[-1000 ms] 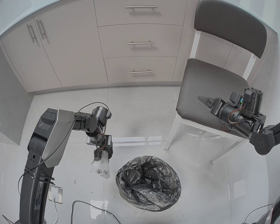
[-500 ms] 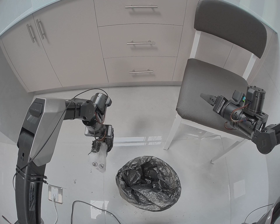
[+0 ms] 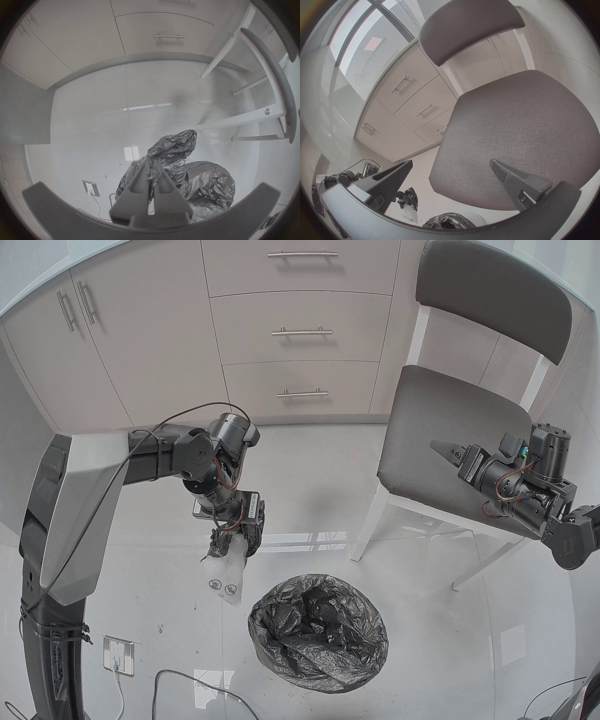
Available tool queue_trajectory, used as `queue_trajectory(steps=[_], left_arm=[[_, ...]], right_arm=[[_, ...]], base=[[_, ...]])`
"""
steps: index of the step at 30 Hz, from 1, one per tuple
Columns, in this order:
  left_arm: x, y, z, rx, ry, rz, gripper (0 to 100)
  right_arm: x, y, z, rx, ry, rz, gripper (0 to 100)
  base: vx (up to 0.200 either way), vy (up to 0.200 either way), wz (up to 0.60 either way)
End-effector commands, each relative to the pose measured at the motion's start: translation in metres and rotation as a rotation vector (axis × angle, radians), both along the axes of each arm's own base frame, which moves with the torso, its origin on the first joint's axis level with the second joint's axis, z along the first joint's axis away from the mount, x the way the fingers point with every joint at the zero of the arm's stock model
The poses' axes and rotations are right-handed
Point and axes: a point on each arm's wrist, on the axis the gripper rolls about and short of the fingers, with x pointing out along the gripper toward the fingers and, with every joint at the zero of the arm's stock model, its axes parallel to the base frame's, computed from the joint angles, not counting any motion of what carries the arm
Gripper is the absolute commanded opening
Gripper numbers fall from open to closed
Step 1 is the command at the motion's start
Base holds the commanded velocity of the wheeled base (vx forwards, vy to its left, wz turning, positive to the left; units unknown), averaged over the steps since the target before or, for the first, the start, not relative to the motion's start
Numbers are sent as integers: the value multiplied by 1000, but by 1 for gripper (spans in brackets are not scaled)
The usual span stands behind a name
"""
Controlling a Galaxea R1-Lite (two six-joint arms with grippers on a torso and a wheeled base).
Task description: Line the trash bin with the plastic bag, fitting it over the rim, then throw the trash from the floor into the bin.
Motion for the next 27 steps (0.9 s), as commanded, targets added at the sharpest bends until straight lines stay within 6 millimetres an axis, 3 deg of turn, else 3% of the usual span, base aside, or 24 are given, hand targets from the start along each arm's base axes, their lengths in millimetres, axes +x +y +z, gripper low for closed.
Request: queue_trajectory(steps=[1, 11, 27], left_arm=[[-13, -13, 17, -13, -25, -38, 0], [-41, -41, 35, -22, -31, -115, 0], [-87, -92, 46, -59, -15, -229, 0]], right_arm=[[-2, 0, 3, 2, -6, 6, 100], [-2, 1, 2, 3, -4, 18, 100], [-2, 0, 2, 0, -2, 18, 100]], base=[[0, 0, 0], [0, 0, 0], [0, 0, 0]])
